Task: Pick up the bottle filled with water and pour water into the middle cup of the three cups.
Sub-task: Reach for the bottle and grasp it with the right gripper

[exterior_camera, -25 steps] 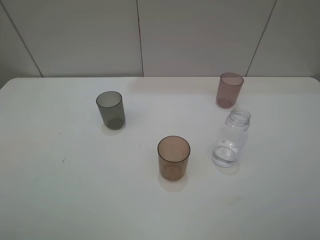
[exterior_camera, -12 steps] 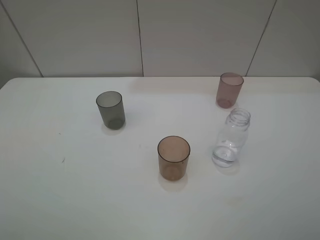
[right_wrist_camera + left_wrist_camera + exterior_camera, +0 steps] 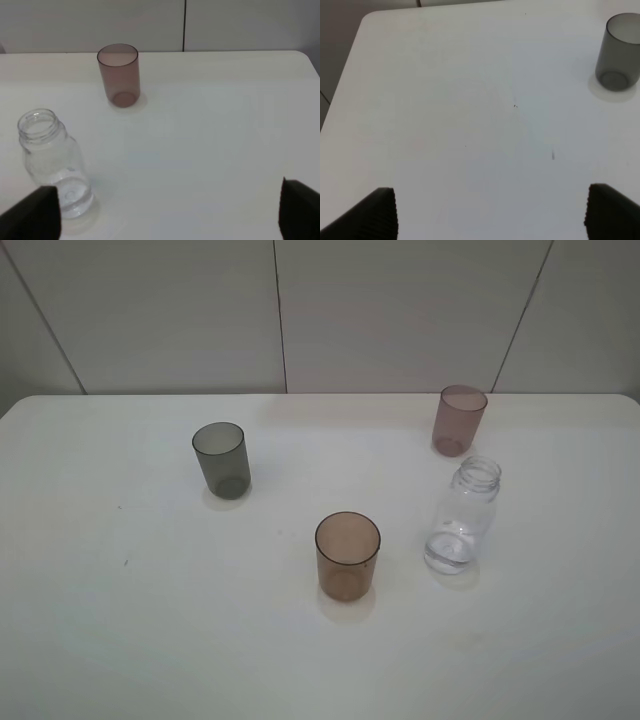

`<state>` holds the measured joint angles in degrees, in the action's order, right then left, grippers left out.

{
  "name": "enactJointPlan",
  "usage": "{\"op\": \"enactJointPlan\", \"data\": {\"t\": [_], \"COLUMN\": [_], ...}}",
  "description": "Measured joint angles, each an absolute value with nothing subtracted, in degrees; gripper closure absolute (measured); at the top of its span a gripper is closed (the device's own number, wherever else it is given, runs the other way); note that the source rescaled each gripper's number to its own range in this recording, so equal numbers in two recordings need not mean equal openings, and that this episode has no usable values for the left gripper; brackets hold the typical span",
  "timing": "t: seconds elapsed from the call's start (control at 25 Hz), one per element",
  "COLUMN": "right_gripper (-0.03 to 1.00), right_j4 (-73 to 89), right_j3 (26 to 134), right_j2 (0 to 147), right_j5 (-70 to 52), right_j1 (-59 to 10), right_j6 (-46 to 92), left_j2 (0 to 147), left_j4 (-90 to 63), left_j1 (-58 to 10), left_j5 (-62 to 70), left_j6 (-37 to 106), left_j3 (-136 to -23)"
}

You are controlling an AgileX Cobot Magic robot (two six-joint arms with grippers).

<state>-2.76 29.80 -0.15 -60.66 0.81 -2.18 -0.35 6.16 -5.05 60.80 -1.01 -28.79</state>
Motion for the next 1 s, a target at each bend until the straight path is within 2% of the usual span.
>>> {"op": "enactJointPlan", "data": {"t": [0.76, 1.0], "right_gripper": [-0.03, -0.03], "right_j4": [-2.8, 0.4], "right_j3": [29.8, 32.6], "right_j2": [0.0, 11.0], "right_j5": [-60.7, -59.7], "right_j1": [0.8, 0.8], "right_j6": [-2.2, -2.2], "left_j2": [-0.3, -0.3], "left_j4": [6.2, 6.2], "left_j1": [-5.0, -5.0], "left_j5": [60.8, 60.8], "left_j6": [-1.0, -1.0], "left_j3": [-28.8, -28.8]}}
